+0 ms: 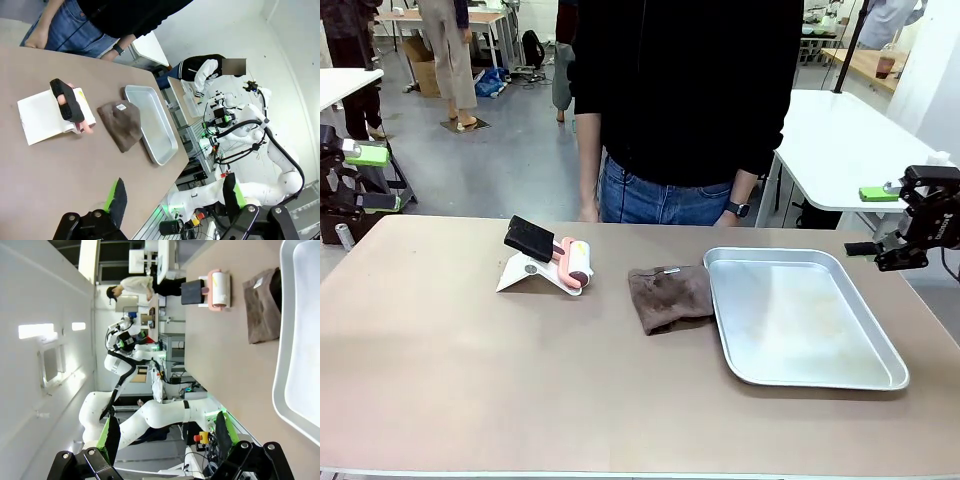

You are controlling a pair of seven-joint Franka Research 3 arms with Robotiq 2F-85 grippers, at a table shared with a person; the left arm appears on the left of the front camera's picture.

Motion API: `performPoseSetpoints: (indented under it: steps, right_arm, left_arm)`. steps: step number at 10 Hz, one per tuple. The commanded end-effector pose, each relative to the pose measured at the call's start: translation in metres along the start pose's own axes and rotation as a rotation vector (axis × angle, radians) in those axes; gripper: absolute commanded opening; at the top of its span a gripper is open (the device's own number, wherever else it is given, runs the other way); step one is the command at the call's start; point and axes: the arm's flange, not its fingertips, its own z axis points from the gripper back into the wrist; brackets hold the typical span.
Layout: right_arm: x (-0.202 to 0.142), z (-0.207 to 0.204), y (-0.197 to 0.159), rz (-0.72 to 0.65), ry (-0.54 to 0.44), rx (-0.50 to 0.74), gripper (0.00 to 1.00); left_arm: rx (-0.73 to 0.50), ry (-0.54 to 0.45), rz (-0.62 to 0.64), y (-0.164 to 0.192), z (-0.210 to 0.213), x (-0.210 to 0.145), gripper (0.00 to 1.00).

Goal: Clean the surface of the table.
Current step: Return the Lint Roller and towel to their original positions.

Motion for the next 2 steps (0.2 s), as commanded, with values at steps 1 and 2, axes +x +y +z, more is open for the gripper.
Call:
performPoseSetpoints:
  steps: [1,2]
  right_arm:
    - [0.0015,-0.0015,0.0055,0.000,-0.015,0.008,1.00]
    - [0.0015,-0.0015,0.0055,0.000,-0.015,0.008,1.00]
  left_arm:
    - [-0.011,-0.003,-0.017,-0.0009,0.0023,-0.0004,1.00]
    - [-0.011,-0.003,-0.017,-0.0009,0.0023,-0.0004,1.00]
